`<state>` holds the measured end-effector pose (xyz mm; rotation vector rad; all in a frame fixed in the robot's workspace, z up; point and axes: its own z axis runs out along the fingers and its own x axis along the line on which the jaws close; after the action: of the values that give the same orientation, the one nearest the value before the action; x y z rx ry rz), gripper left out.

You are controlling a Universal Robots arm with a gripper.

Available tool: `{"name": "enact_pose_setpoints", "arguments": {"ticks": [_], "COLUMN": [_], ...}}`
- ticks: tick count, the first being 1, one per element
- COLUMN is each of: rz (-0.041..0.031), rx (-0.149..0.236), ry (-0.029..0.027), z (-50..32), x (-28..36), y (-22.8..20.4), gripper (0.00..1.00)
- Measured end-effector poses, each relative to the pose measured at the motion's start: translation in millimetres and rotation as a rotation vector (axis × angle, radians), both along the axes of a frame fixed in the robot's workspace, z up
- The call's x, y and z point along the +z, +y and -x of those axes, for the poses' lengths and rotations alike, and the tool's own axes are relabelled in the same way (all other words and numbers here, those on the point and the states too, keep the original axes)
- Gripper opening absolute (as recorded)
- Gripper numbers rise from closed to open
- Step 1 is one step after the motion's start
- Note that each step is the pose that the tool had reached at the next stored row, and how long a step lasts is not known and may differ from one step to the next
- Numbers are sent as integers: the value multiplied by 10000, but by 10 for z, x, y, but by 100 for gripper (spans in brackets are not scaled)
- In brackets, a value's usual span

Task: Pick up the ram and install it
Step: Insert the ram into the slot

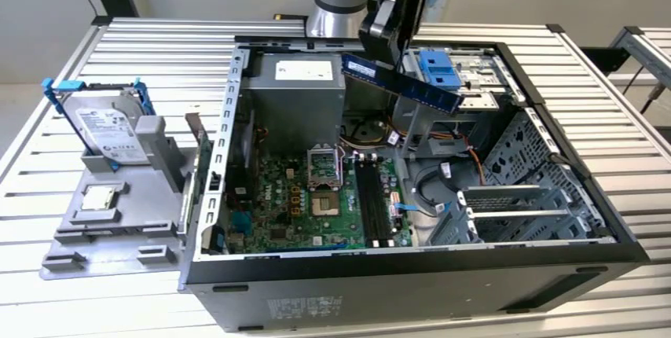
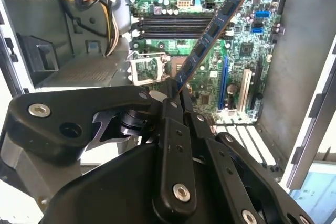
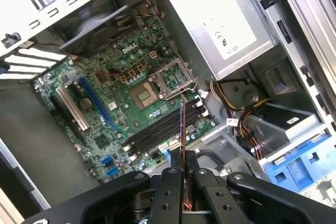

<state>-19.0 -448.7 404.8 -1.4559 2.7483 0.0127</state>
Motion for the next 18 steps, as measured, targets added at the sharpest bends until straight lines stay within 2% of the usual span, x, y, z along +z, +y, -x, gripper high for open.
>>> {"name": "enact_pose_setpoints", "arguments": {"ticks": [18], "rz": [0], "rx": [-2183], "ry": [0], "z": [0], "x": [0], "y": [0], "gripper": [0]}}
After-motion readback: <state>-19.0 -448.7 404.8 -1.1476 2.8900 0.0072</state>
